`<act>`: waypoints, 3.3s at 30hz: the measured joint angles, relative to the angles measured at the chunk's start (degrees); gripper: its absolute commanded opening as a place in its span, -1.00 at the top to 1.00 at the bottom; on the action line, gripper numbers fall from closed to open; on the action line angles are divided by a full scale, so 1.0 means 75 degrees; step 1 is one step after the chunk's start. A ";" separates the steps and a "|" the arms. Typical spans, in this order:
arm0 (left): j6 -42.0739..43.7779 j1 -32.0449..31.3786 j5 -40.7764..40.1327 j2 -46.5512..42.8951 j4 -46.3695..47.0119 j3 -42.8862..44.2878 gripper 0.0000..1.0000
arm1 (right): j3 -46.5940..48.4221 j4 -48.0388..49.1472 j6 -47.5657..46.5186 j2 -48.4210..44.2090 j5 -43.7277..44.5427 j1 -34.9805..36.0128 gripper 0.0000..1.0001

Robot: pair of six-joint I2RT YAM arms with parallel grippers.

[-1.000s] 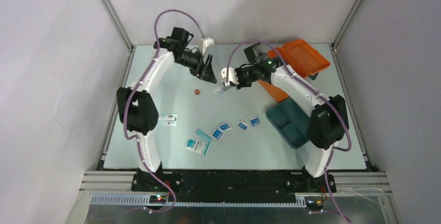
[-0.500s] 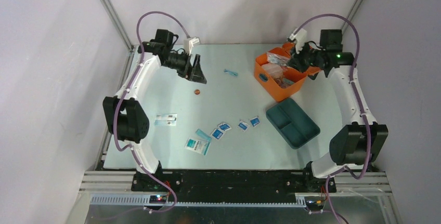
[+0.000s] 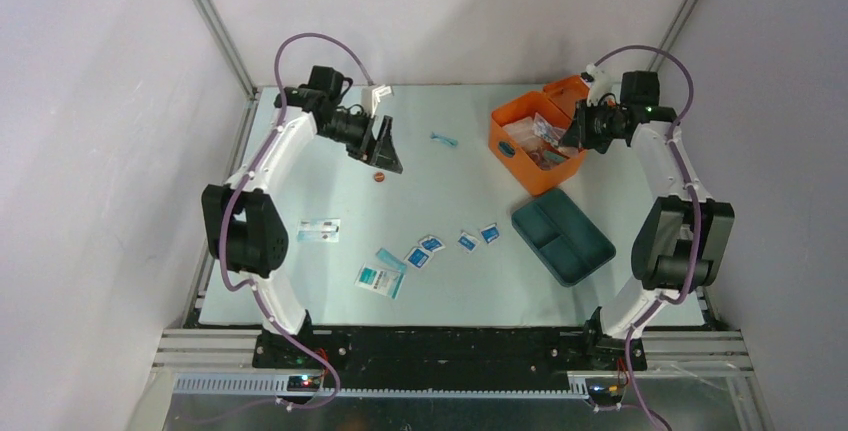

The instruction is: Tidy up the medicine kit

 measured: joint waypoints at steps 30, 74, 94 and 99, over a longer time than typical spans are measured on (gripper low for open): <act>-0.0006 -0.0297 -0.0784 -0.0204 0.0134 -0.0064 -0.63 | -0.0227 0.1122 0.3620 -0.0565 0.1163 0.0195 0.56; 0.0082 -0.0367 -0.2442 -0.0720 0.0271 -0.0597 -0.63 | 0.1955 0.0291 0.1894 0.2075 0.1824 0.0985 1.00; 0.0061 -0.0385 -0.2433 -0.0720 0.0312 -0.0597 -0.62 | 0.1947 -0.0819 0.1271 0.2439 0.2221 0.0845 1.00; 0.0055 -0.0385 -0.2442 -0.0708 0.0332 -0.0597 -0.62 | 0.2550 -0.0600 0.1221 0.2597 0.2326 0.0688 0.68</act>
